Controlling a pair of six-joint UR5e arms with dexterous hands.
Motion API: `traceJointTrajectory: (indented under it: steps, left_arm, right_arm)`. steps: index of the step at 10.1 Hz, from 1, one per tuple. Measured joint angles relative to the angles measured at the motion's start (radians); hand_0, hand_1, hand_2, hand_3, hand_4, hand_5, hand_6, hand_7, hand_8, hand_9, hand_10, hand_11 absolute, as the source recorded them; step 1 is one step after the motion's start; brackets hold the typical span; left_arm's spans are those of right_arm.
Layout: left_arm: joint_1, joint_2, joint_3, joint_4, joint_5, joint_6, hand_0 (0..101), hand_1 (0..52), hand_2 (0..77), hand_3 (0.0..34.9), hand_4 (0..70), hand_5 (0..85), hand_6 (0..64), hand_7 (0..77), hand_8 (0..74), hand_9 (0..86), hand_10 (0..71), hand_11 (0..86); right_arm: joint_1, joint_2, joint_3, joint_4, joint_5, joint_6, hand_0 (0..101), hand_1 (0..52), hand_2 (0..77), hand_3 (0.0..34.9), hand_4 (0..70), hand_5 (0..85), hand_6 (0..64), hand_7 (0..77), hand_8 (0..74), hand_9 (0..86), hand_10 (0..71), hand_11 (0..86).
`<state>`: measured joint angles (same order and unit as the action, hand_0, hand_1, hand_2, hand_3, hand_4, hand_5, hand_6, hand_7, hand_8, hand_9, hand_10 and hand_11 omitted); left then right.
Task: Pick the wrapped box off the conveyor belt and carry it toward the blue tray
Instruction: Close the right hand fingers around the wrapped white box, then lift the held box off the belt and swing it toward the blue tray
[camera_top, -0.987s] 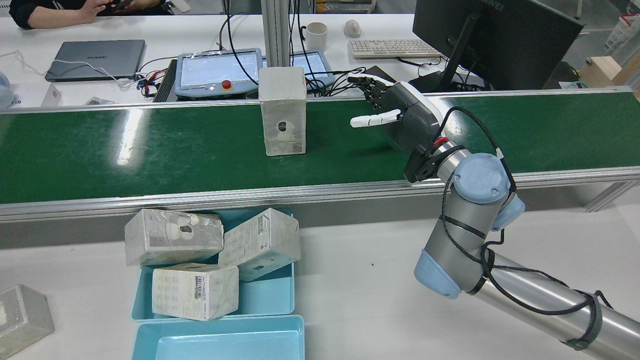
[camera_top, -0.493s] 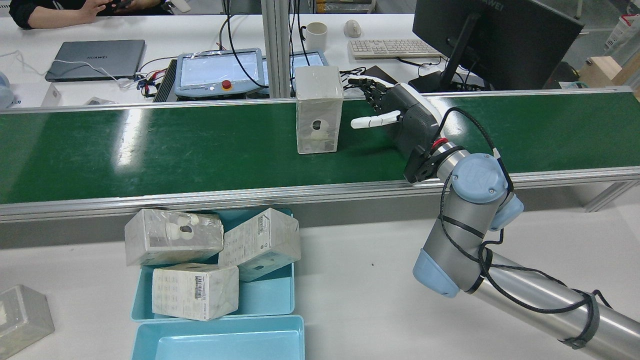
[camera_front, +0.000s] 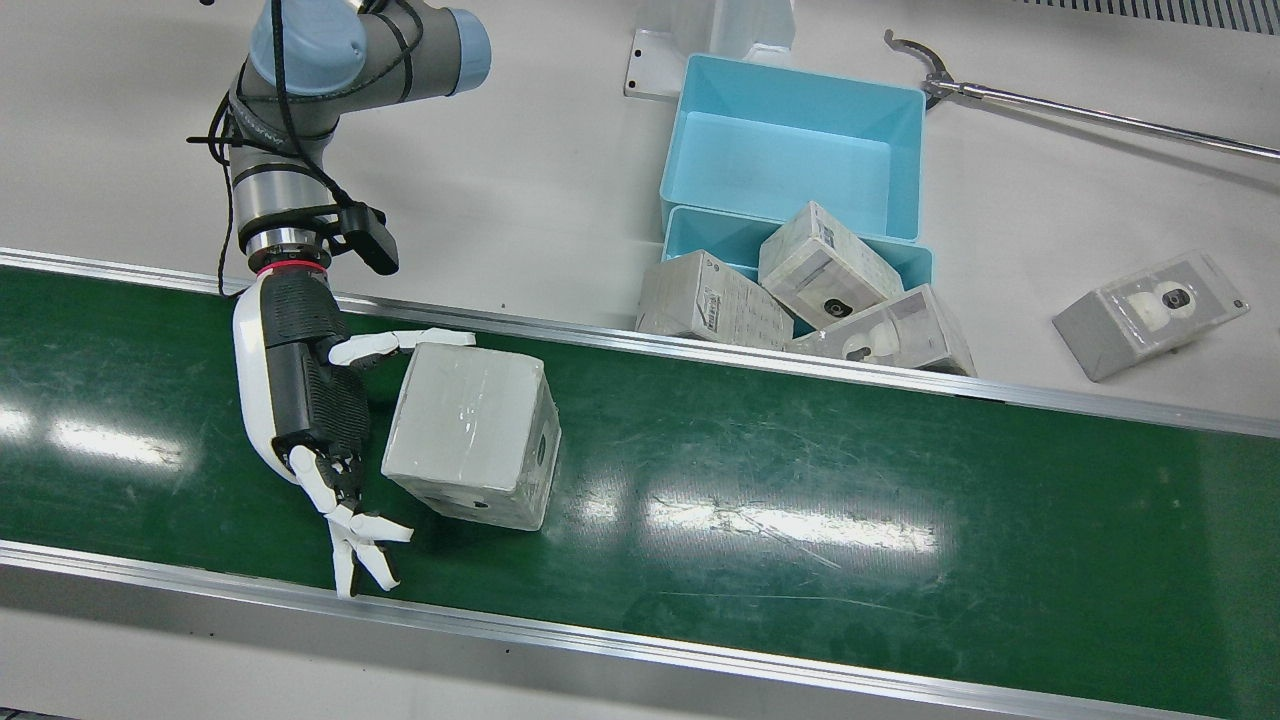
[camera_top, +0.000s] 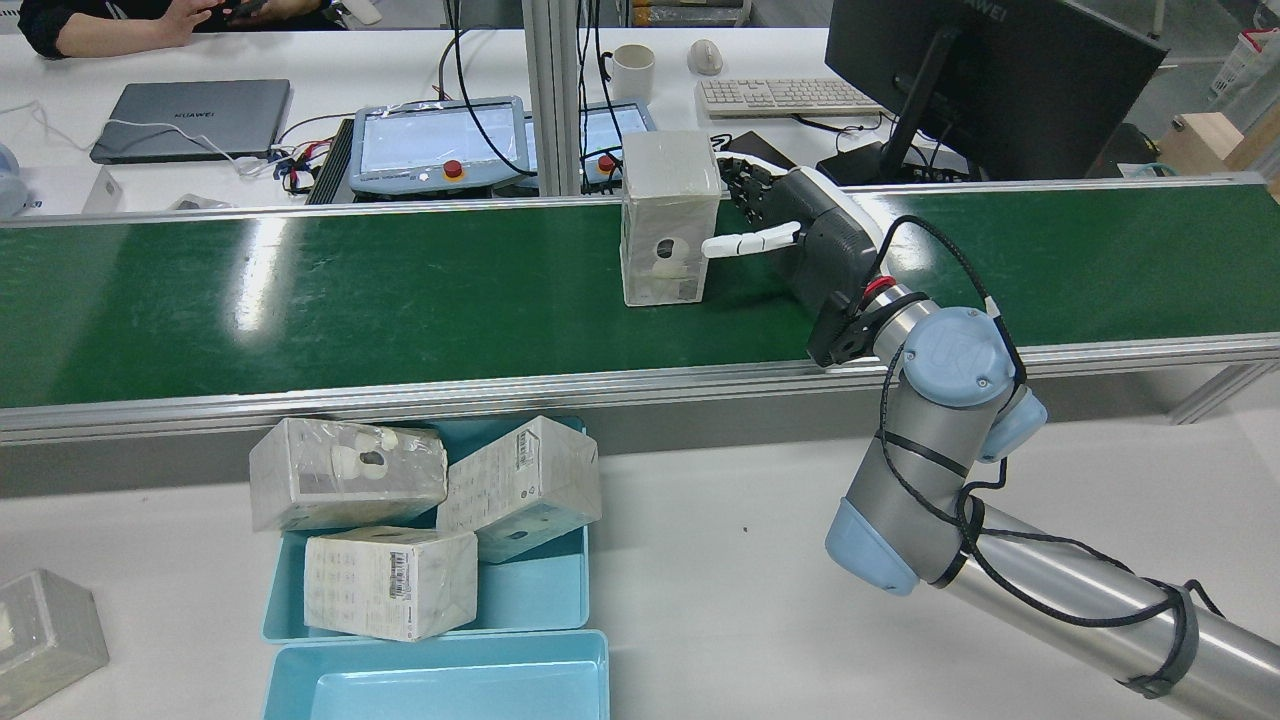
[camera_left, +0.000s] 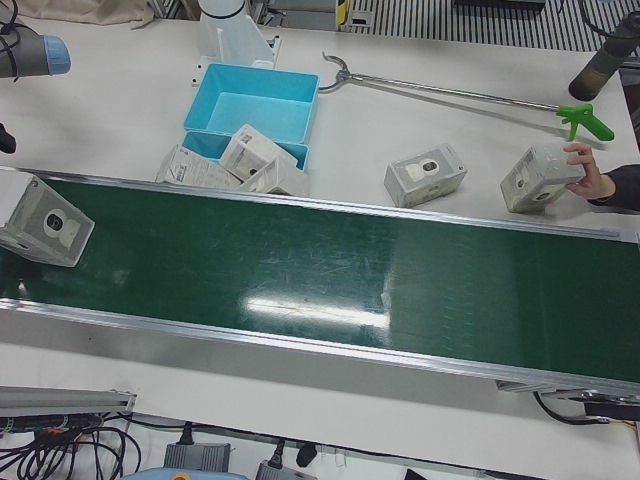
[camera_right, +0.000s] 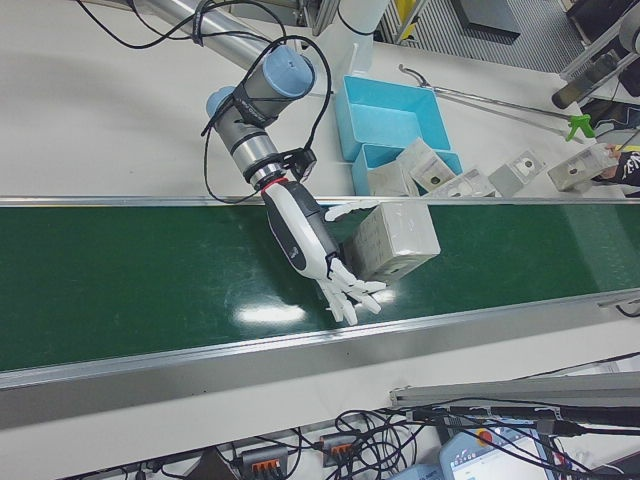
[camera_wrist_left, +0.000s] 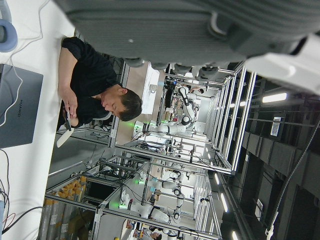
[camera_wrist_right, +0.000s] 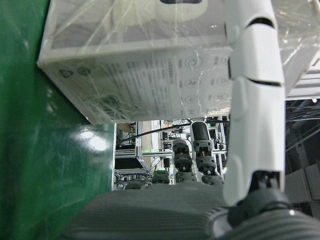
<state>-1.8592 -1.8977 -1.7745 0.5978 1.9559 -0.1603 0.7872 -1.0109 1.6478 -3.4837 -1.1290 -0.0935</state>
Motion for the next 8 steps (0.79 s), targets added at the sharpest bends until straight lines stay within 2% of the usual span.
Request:
traceJointTrajectory:
  steps: [4,5,6,7,8]
  left_arm:
    - [0.0,0.0,0.0,0.0,0.0,0.0,0,0.0,1.1,0.0,0.0,1.1,0.5,0.5,0.5,0.0,0.5,0.5]
    - [0.0,0.0,0.0,0.0,0.0,0.0,0,0.0,1.1,0.0,0.0,1.1,0.5,0.5,0.5,0.0,0.0,0.5]
    - [0.0,0.0,0.0,0.0,0.0,0.0,0,0.0,1.1,0.0,0.0,1.1,0.5,0.0,0.5,0.5,0.0,0.5]
    - [0.0,0.0,0.0,0.0,0.0,0.0,0,0.0,1.1,0.0,0.0,1.1,0.5,0.0,0.5,0.5,0.0,0.5]
    - [0.0,0.0,0.0,0.0,0.0,0.0,0,0.0,0.5,0.0,0.0,1.1,0.5,0.5,0.5,0.0,0.0,0.5]
  right_arm:
    - [0.0,0.0,0.0,0.0,0.0,-0.002,48,15.3,11.4,0.0,12.5,24.5,4.9,4.9,1.1,2.7,0.0,0.5]
    - [0.0,0.0,0.0,0.0,0.0,-0.002,48,18.0,15.8,0.0,13.6,26.2,4.9,4.9,0.5,3.3,0.0,0.5]
    - [0.0,0.0,0.0,0.0,0.0,-0.003,48,18.0,15.8,0.0,13.6,26.2,5.5,7.1,1.1,2.7,0.0,0.5]
    - [-0.001,0.001,-0.001,-0.003,-0.001,-0.004,50,20.7,26.2,0.0,13.6,31.1,12.5,18.0,7.6,12.0,0.0,0.5]
    - [-0.002,0.002,-0.005,-0.005,-0.001,-0.004,50,20.7,26.2,0.0,12.5,39.8,12.5,18.0,7.6,12.0,0.0,0.5]
